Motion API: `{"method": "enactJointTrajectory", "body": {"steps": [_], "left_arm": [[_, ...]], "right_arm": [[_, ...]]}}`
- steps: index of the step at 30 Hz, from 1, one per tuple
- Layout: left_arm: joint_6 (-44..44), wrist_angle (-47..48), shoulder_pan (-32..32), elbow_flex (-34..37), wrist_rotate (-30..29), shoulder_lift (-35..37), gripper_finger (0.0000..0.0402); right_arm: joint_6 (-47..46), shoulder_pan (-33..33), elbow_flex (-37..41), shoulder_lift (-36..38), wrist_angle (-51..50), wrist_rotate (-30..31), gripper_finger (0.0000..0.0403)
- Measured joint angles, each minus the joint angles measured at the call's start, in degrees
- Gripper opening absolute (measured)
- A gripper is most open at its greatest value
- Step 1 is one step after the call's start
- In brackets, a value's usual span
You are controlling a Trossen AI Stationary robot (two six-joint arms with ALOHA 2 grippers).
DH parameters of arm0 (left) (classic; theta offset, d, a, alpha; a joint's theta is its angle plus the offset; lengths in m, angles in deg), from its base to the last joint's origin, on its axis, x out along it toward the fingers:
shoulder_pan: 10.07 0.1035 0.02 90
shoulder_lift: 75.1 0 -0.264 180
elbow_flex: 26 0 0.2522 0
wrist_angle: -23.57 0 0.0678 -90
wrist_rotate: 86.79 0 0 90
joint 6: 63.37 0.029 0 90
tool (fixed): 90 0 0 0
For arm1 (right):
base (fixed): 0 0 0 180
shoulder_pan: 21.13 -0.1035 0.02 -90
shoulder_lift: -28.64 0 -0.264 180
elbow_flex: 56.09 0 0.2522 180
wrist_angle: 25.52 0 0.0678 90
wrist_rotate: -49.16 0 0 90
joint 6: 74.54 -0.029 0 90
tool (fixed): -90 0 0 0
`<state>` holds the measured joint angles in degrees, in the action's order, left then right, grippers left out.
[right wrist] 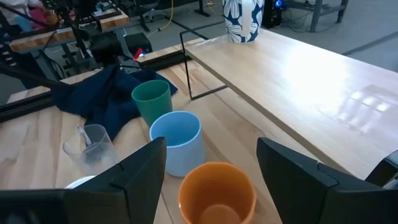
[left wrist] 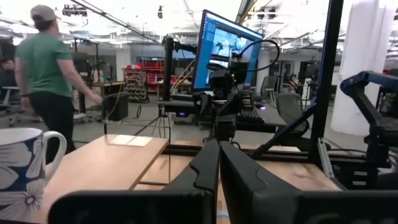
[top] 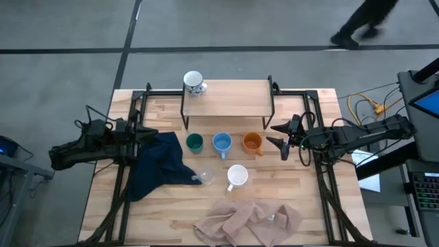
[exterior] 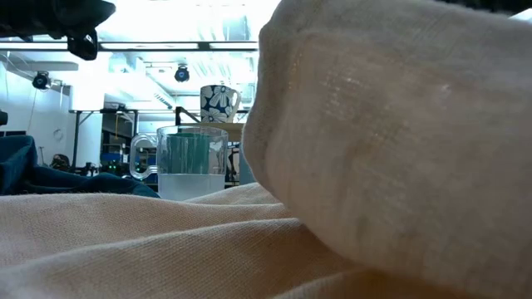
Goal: Stack small to large cups/mugs on shelf
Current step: Put the orange mug on the shelf
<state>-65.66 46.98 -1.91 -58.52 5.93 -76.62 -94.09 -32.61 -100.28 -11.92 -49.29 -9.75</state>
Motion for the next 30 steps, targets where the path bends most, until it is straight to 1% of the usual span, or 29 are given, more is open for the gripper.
{"method": "enactJointTrajectory", "body": {"steps": [9, 16, 18, 25, 30], "left_arm": [[-0.41, -0.09, 0.0, 0.79, 0.07, 0.02, 0.0], [-1.93, -0.54, 0.02, 2.86, 0.14, 0.02, 0.0], [-1.96, -1.37, 0.01, 3.53, 0.16, 0.02, 0.0], [-1.92, -2.15, 0.02, 4.19, 0.15, 0.02, 0.0], [-1.94, -1.32, 0.02, 4.19, 0.15, 0.02, 0.0]], "right_arm": [[-0.29, 0.0, 3.64, 0.02, 4.91, -0.02, 0.0244], [-4.99, 0.0, 7.2, 0.02, 6.41, -0.12, 0.0244], [-5.96, 0.0, 8.06, -0.01, 7.19, -1.22, 0.0244], [-6.34, -0.02, 13.55, -0.02, 17.56, -2.62, 0.0244], [-9.06, -0.02, 16.69, -0.02, 19.81, -2.72, 0.0244]]}}
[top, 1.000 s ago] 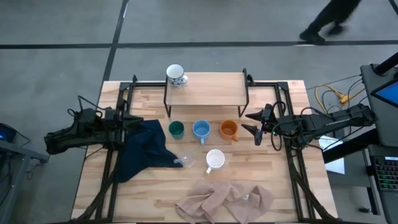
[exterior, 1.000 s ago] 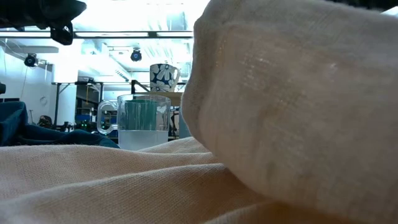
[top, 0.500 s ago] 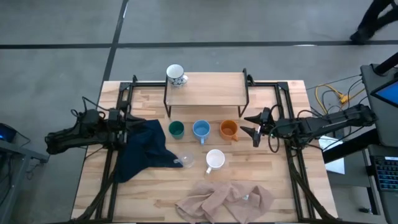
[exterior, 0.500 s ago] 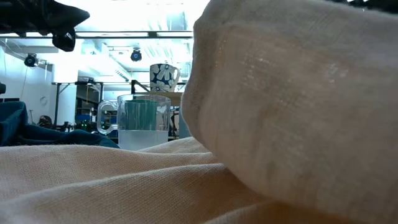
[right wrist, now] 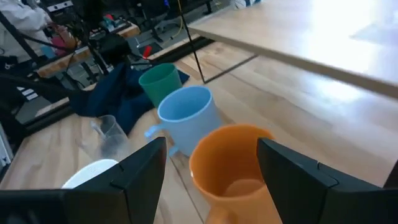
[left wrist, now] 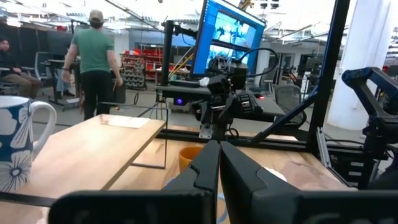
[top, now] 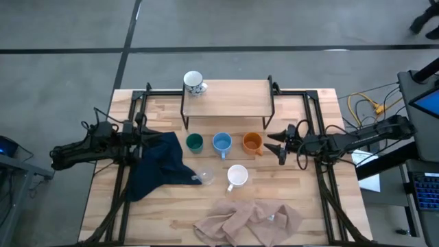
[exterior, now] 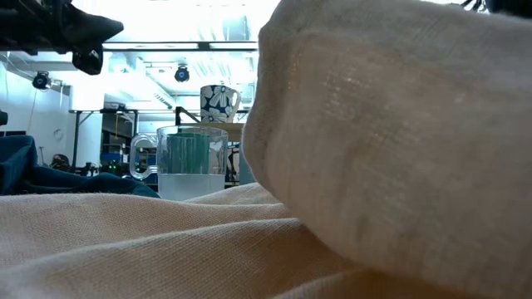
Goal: Stack small to large cups/mugs on shelf
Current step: Put the orange mug on the shelf
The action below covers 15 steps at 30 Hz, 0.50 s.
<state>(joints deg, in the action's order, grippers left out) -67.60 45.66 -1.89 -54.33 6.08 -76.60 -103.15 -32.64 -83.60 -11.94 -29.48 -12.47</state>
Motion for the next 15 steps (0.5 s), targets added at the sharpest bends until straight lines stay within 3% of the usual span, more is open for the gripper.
{"method": "enactJointTrajectory", "body": {"steps": [9, 15], "left_arm": [[-3.03, -1.36, -0.01, 3.15, 0.03, 0.04, 0.0], [-5.07, -11.32, -0.01, 9.16, 0.48, 0.04, 0.0]], "right_arm": [[-1.86, 0.0, 1.15, 0.02, 0.86, -0.38, 0.0244], [-4.05, 0.0, 1.15, 0.04, 1.17, -4.78, 0.0244]]}}
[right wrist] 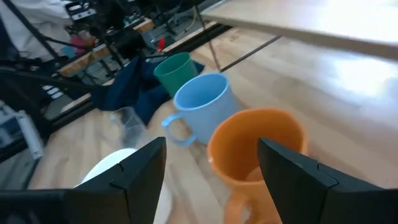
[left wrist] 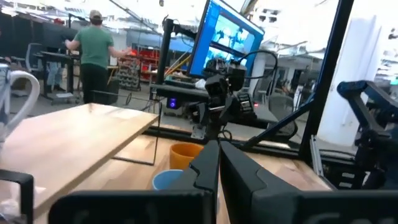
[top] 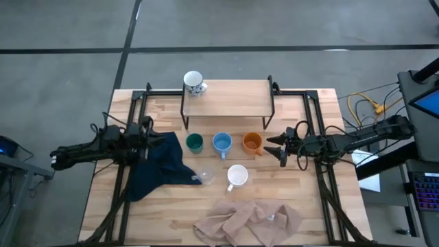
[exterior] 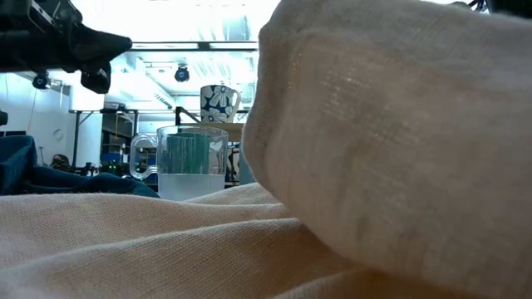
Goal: Stack small to large cups/mugs on shelf
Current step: Put the orange mug on the shelf
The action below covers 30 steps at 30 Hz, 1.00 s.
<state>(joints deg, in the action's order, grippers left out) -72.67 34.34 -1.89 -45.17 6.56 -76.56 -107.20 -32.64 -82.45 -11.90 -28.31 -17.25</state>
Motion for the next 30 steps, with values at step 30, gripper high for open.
{"method": "enactJointTrajectory", "body": {"steps": [30], "left_arm": [[-1.9, -4.23, 0.0, 3.57, 0.52, 0.0, 0.0]], "right_arm": [[-4.54, 0.66, -0.02, -0.17, 8.63, -1.51, 0.0244]]}}
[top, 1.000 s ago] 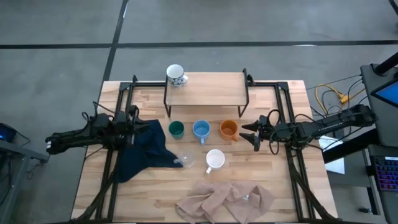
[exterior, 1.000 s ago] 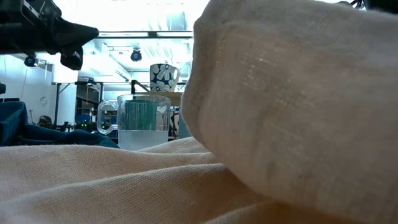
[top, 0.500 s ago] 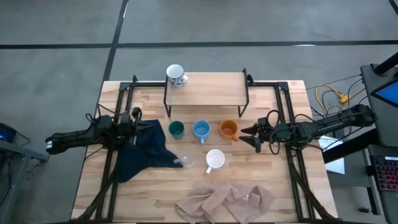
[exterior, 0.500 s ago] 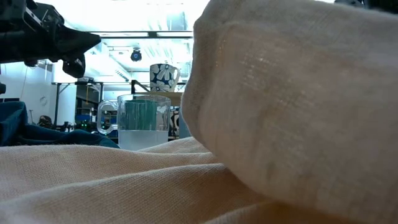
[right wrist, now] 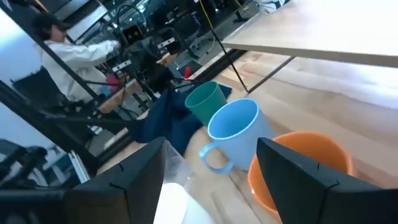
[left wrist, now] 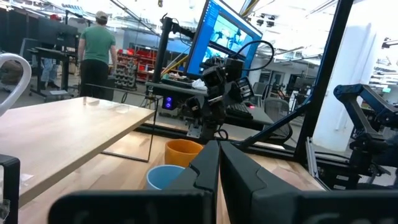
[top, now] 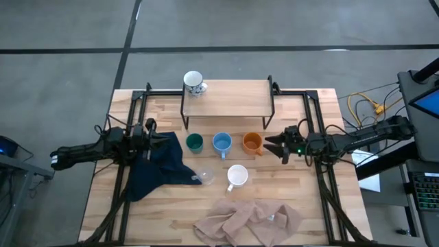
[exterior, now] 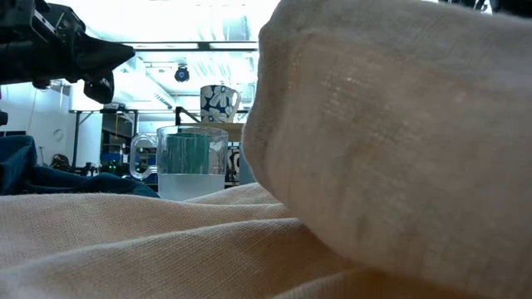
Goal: Stack small to large cups/mugs on shelf
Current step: Put the orange mug on the shelf
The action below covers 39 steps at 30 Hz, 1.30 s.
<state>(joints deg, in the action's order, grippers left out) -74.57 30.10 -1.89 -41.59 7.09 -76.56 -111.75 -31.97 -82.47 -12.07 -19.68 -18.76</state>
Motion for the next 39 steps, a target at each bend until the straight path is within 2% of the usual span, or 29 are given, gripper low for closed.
{"method": "enactJointTrajectory", "body": {"steps": [7, 16, 39], "left_arm": [[-0.41, -0.15, -0.02, -0.01, 0.24, 0.0, 0.0], [-0.53, -1.4, -0.02, -0.04, 0.35, -0.02, 0.0], [-0.48, 1.9, -0.02, 0.27, 0.45, -0.04, 0.0]], "right_arm": [[4.7, -0.29, -0.11, -0.68, -1.56, -1.02, 0.0244], [0.41, -0.27, -5.01, -0.75, -26.86, -1.02, 0.0244], [-6.55, -1.67, -1.59, -0.75, -26.73, -2.75, 0.0244]]}}
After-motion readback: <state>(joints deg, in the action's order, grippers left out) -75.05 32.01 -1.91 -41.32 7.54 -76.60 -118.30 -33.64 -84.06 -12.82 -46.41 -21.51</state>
